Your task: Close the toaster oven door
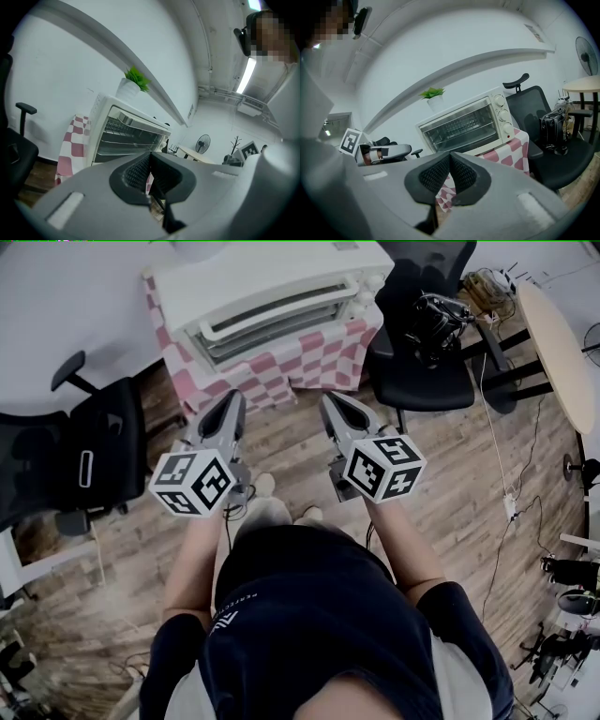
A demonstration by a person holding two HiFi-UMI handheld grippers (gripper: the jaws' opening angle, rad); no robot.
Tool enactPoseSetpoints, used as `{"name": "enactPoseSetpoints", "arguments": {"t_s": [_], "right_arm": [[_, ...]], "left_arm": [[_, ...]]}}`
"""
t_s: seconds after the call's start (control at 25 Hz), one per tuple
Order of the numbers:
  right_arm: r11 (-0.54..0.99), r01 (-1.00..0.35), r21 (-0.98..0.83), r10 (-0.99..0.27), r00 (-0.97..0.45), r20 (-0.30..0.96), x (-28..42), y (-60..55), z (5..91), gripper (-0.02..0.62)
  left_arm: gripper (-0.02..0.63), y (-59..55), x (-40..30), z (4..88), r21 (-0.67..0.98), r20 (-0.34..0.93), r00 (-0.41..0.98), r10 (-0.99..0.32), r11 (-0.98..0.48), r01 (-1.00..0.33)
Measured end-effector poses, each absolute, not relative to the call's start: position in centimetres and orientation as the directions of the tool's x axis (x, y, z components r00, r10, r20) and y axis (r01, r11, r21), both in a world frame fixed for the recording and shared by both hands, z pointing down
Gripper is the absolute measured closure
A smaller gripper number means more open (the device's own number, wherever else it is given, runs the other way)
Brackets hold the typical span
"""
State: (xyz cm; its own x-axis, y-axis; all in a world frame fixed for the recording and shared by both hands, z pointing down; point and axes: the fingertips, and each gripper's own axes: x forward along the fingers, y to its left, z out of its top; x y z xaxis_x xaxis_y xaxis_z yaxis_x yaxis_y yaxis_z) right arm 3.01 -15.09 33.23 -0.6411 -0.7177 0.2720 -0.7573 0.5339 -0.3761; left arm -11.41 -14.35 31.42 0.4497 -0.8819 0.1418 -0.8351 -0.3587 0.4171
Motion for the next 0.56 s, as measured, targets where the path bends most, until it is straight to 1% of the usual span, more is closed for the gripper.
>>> {"name": "enactPoseSetpoints", "arguments": {"t_s": [0.56], "right_arm": [[0.542,-0.753,-0.373,-0.714,-0.646,0.268,2.57,-14.81,33.08,0.594]], "left_arm": [[0.606,-14.12,-11.48,30.92,0.412,0.149,0.469,-0.870,-0.376,-0.830]]}}
